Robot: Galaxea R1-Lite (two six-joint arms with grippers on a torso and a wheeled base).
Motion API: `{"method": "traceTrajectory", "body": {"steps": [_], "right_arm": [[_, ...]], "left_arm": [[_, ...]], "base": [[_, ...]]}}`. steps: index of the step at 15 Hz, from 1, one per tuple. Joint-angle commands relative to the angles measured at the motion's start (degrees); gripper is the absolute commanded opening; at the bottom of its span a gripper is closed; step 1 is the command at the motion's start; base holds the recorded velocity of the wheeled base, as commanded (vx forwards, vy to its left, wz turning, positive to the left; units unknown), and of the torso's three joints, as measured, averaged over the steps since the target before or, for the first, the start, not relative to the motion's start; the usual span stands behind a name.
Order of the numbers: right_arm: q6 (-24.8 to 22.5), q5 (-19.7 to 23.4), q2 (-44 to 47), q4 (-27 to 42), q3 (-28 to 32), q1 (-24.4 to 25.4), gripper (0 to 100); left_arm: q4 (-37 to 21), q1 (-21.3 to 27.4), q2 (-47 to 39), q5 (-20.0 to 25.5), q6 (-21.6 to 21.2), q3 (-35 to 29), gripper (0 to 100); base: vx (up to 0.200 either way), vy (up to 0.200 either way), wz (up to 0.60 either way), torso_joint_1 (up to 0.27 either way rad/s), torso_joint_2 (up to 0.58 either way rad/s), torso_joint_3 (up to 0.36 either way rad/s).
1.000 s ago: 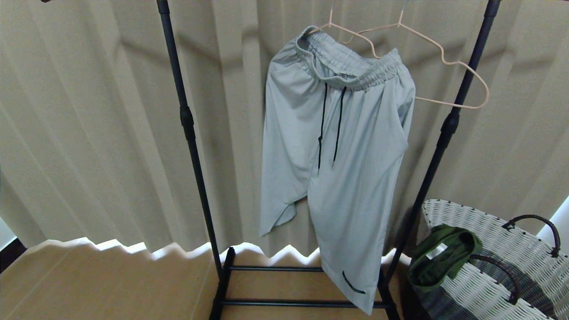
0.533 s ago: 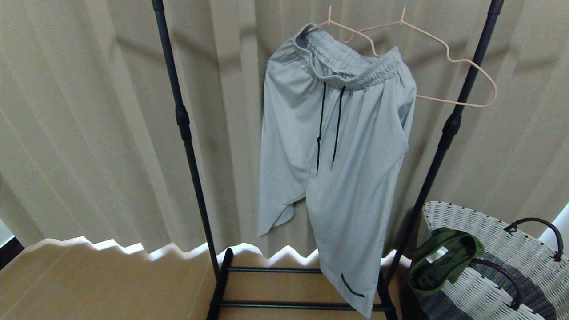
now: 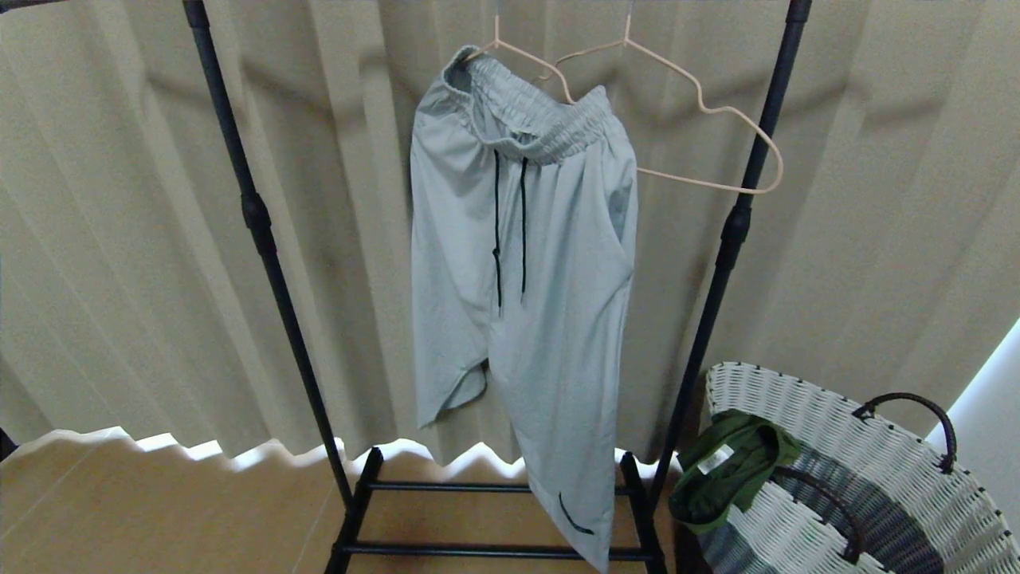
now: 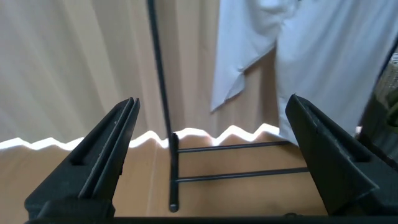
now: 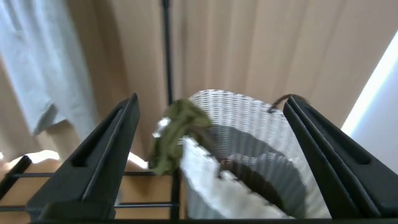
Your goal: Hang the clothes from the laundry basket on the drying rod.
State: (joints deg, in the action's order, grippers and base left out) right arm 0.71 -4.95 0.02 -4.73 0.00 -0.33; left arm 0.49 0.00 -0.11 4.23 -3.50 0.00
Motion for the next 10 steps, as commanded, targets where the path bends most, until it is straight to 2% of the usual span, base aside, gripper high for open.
{"method": "traceTrajectory", "body": {"steps": [1, 7, 10], "right_arm": [[0.08, 0.03, -0.02, -0.1, 0.0, -0.02, 100], [-0.09, 0.03, -0.02, -0.1, 0.0, -0.02, 100], [-0.36, 0.12, -0.02, 0.07, 0.0, -0.02, 100]], "left_arm": [[0.04, 0.0, 0.02, 0.08, -0.02, 0.0, 100], [0.04, 0.0, 0.02, -0.01, -0.1, 0.0, 100], [0.04, 0.0, 0.02, -0.01, -0.02, 0.0, 100]], "base": [[0.0, 0.0, 0.0, 0.0, 0.0, 0.0], [0.0, 0.0, 0.0, 0.0, 0.0, 0.0], [0.2, 0.0, 0.0, 0.006, 0.0, 0.007]]}}
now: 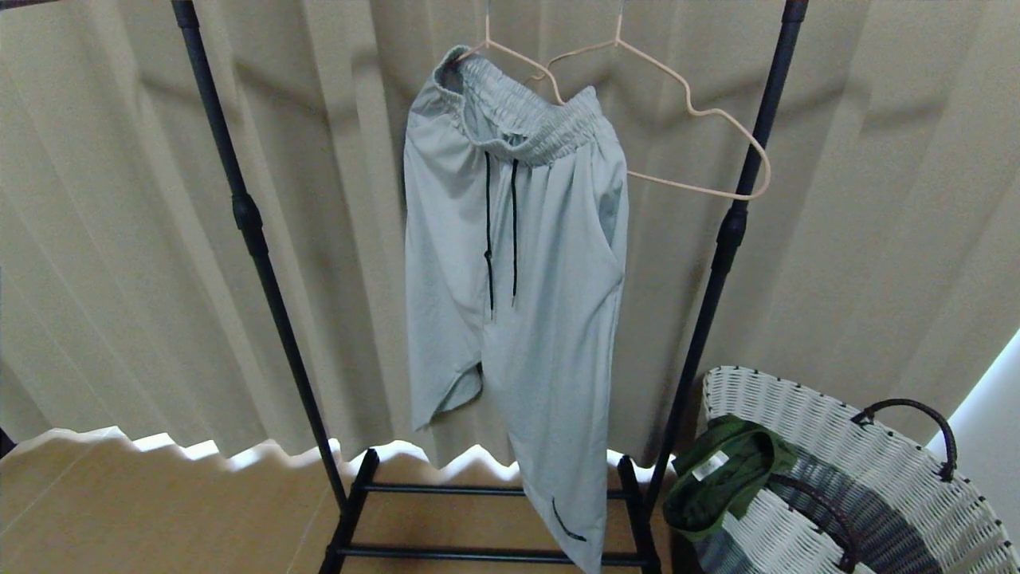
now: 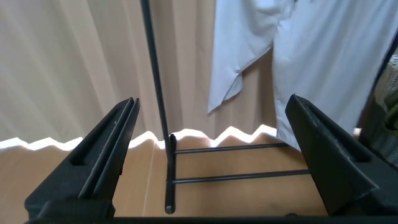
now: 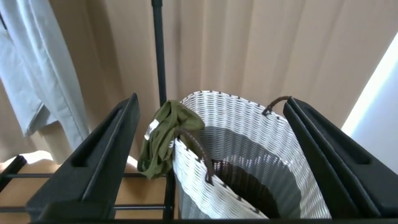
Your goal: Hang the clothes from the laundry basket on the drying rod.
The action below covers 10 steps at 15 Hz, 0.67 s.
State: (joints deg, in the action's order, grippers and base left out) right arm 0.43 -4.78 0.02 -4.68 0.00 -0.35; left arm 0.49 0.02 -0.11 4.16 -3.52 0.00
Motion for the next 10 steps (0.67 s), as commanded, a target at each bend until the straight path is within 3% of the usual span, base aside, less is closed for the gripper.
{"method": "traceTrajectory", "body": {"steps": [1, 6, 8, 10], "right_arm": [[0.28, -0.06, -0.02, -0.06, 0.0, 0.0, 100], [-0.16, 0.3, -0.02, 0.2, 0.0, 0.0, 100], [-2.71, 2.49, 0.06, 1.61, 0.0, 0.18, 100], [-10.09, 2.76, 8.06, 13.65, 8.17, 1.67, 100]], "left_arm": [[0.04, -0.02, 0.02, -0.11, 0.01, 0.0, 100], [0.04, -0.02, 0.02, -0.11, 0.18, 0.0, 100], [0.04, -0.02, 0.02, -0.03, 0.18, 0.0, 100], [0.04, -0.02, 0.02, 0.06, 0.1, 0.0, 100]], "base": [[0.2, 0.0, 0.0, -0.002, 0.0, 0.002], [0.2, 0.0, 0.0, 0.001, 0.0, 0.005], [0.0, 0.0, 0.0, 0.0, 0.0, 0.0], [0.0, 0.0, 0.0, 0.0, 0.0, 0.0]]}}
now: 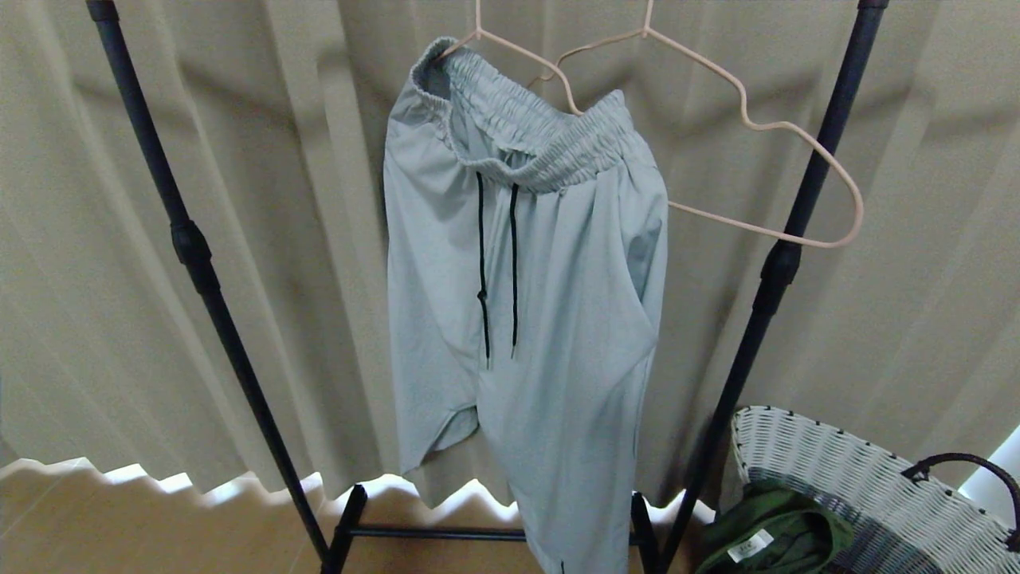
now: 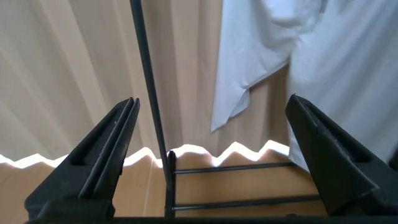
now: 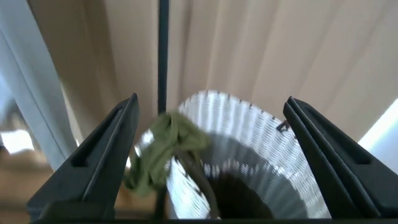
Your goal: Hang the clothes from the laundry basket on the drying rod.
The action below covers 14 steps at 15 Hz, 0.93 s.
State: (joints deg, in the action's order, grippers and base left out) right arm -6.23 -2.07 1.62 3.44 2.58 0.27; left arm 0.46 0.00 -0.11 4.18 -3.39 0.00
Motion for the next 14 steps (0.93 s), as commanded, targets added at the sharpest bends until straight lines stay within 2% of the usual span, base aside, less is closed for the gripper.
{"method": "traceTrajectory", "body": {"steps": [1, 2, 4, 5, 8, 9, 10, 11, 12, 14], "right_arm": [[-5.11, -0.04, 10.33, 8.87, 8.14, 1.23, 100], [-8.54, -0.04, 19.82, 10.71, 11.65, 1.31, 100], [-11.88, -0.12, 34.33, 9.83, 14.55, 1.23, 100], [-11.88, -0.12, 34.33, 9.83, 14.55, 1.23, 100], [-12.84, -0.21, 57.62, 5.35, 18.25, 1.23, 100], [-12.93, -0.21, 59.81, 4.21, 18.33, 1.23, 100], [-13.63, -0.3, 65.97, 1.48, 18.42, 1.23, 100], [-13.63, -0.3, 65.97, 1.48, 18.42, 1.23, 100], [-14.69, -0.3, 72.73, 0.87, 19.12, 1.23, 100], [-14.6, -0.3, 78.36, -0.01, 20.18, 1.14, 100]], "left_arm": [[0.06, 0.0, 0.02, 0.04, 0.05, 0.0, 100], [0.06, 0.0, 0.02, -0.05, 0.05, 0.0, 100], [0.06, 0.0, 0.02, -0.14, 0.05, 0.0, 100], [0.06, 0.0, 0.02, -0.14, 0.05, 0.0, 100], [0.06, 0.0, 0.02, -0.23, 0.05, 0.0, 100], [0.06, 0.0, 0.02, -0.31, 0.14, 0.0, 100], [0.06, 0.0, 0.02, -0.31, 0.75, 0.0, 100], [0.06, 0.0, 0.02, -0.31, 0.75, 0.0, 100], [0.06, 0.0, 0.02, -0.4, 0.93, 0.0, 100], [0.06, 0.0, 0.02, -0.4, 0.93, 0.0, 100]], "base": [[0.0, 0.0, 0.0, 0.0, 0.0, 0.0], [0.0, 0.0, 0.0, 0.0, 0.0, 0.0], [0.0, 0.0, 0.0, 0.0, 0.0, 0.0], [0.0, 0.0, 0.0, 0.0, 0.0, 0.0], [0.0, 0.0, 0.0, 0.0, 0.0, 0.0], [0.0, 0.0, 0.0, 0.0, 0.0, 0.0], [0.0, 0.0, 0.0, 0.0, 0.0, 0.0], [0.0, 0.0, 0.0, 0.0, 0.0, 0.0], [0.0, 0.0, 0.0, 0.0, 0.0, 0.0], [0.0, 0.0, 0.0, 0.0, 0.0, 0.0]]}}
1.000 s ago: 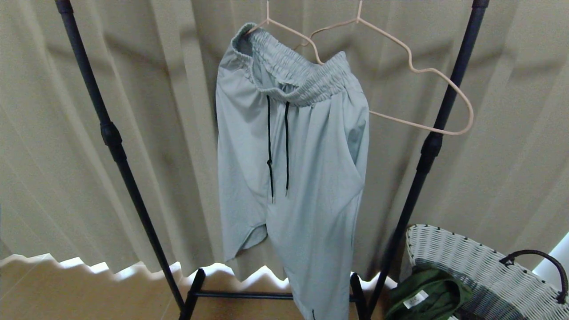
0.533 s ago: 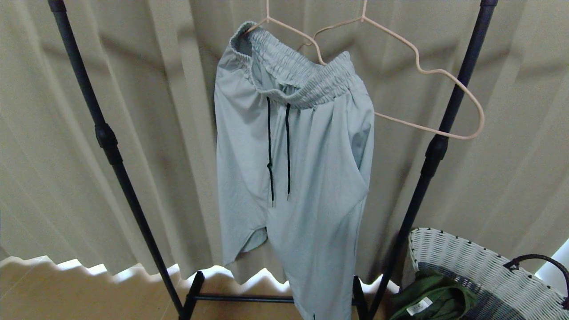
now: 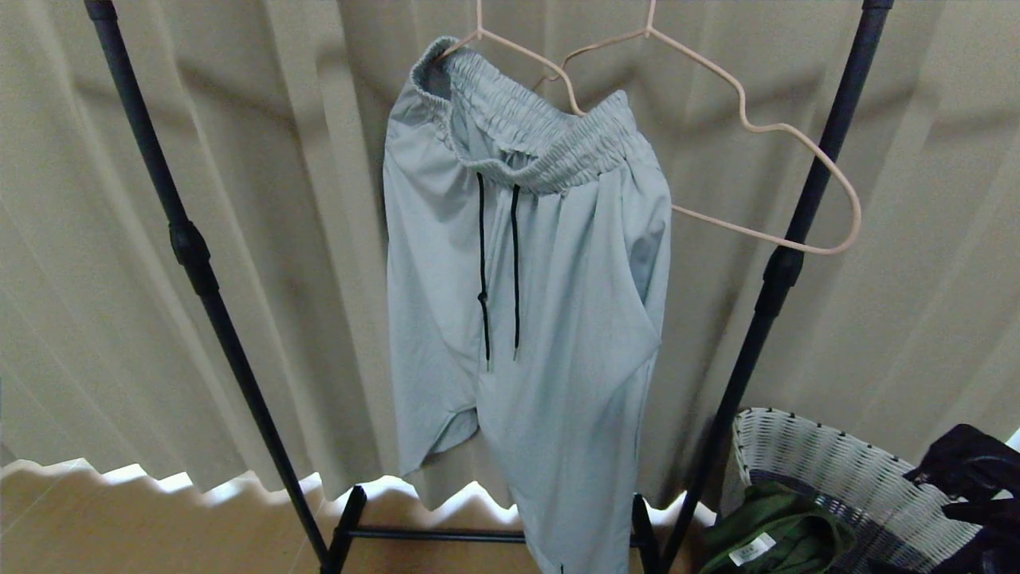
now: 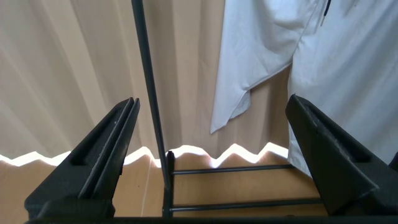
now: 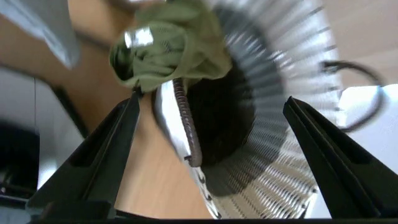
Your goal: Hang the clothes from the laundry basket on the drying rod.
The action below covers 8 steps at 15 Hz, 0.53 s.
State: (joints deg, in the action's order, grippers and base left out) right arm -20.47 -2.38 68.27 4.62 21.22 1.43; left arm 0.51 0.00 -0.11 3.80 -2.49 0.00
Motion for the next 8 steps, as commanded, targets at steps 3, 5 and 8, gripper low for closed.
{"method": "traceTrajectory", "body": {"steps": [3, 5, 8], "right_arm": [[-0.27, 0.09, 18.39, -6.29, 1.54, -0.2, 100], [-0.27, 0.09, 21.12, -8.05, 1.72, -0.28, 100], [-0.27, 0.0, 23.84, -11.56, 1.72, -0.46, 100]], "left_arm": [[0.02, 0.0, 0.02, -0.02, 0.03, 0.0, 100], [0.02, 0.0, 0.02, -0.02, 0.11, 0.0, 100], [0.02, 0.0, 0.02, -0.02, 0.11, 0.0, 100]], "base": [[0.0, 0.0, 0.0, 0.0, 0.0, 0.0], [0.0, 0.0, 0.0, 0.0, 0.0, 0.0], [0.0, 0.0, 0.0, 0.0, 0.0, 0.0]]}}
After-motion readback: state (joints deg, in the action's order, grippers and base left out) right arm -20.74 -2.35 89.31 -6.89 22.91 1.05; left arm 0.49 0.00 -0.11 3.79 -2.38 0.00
